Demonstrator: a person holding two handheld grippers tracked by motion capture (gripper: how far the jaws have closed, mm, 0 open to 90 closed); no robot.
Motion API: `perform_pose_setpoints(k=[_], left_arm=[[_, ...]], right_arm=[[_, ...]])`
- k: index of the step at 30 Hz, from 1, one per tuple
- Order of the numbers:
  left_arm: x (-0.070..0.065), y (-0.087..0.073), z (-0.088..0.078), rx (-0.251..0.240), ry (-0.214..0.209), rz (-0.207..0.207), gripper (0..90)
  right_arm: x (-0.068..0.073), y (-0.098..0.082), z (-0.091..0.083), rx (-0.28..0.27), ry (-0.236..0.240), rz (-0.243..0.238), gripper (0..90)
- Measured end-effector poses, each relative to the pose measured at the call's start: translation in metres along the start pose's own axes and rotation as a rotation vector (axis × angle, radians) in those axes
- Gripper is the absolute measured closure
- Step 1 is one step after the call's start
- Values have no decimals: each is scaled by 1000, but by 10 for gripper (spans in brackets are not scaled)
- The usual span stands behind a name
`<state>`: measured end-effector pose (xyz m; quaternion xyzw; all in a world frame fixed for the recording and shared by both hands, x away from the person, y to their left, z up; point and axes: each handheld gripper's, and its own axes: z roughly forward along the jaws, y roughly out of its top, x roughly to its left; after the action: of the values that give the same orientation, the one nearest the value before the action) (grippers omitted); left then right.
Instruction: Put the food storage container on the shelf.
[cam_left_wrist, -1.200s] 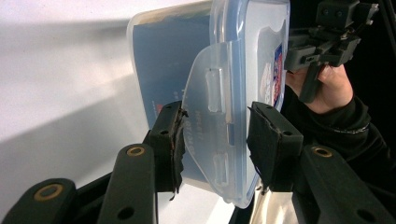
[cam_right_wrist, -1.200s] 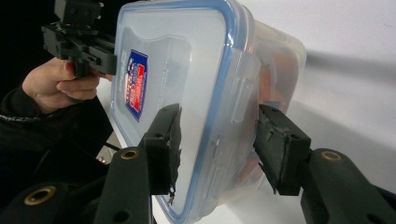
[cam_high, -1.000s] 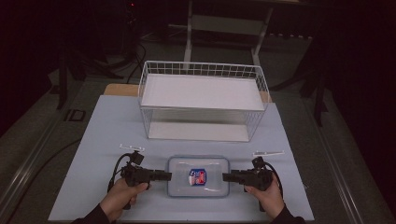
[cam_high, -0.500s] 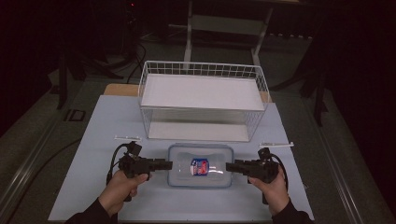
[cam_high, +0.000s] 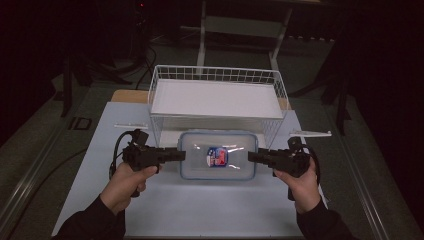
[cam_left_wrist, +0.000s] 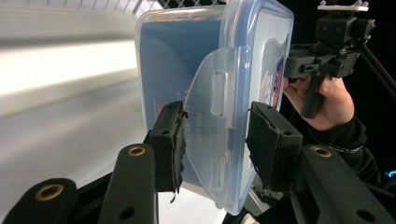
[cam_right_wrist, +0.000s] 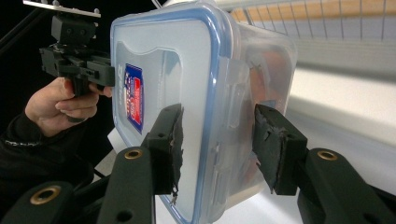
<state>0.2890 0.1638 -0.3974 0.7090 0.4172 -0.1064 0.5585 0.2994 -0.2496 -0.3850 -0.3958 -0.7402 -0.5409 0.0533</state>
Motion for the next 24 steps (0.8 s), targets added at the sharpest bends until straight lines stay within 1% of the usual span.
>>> perform_pose_setpoints(k=[5, 6, 8, 10, 11, 12, 13, 15, 18, 22, 24], left_arm=[[-8, 20, -6, -27, 0, 29, 570], [-9, 24, -7, -35, -1, 31, 570], [-10, 33, -8, -37, 2, 42, 570], [-12, 42, -9, -39, 3, 44, 570], [-13, 47, -9, -41, 7, 52, 569], [-13, 47, -9, -41, 7, 52, 570], [-14, 57, -11, -47, 13, 56, 570], [-15, 67, -12, -54, 23, 62, 569], [-12, 79, -13, -66, 29, 53, 569], [-10, 93, -12, -80, 41, 58, 568], [-8, 100, -11, -88, 51, 52, 567]], right_arm=[[9, 24, -7, -27, -9, -34, 538], [10, 28, -8, -32, -9, -37, 538], [11, 37, -9, -41, -11, -42, 538], [12, 46, -10, -49, -13, -45, 538], [12, 50, -11, -52, -14, -47, 537], [12, 50, -11, -52, -14, -47, 537], [12, 54, -11, -53, -15, -48, 537], [9, 67, -10, -66, -10, -40, 535], [8, 78, -7, -73, -15, -38, 534], [2, 93, -4, -82, -21, -38, 531], [-1, 101, -1, -83, -28, -36, 529]])
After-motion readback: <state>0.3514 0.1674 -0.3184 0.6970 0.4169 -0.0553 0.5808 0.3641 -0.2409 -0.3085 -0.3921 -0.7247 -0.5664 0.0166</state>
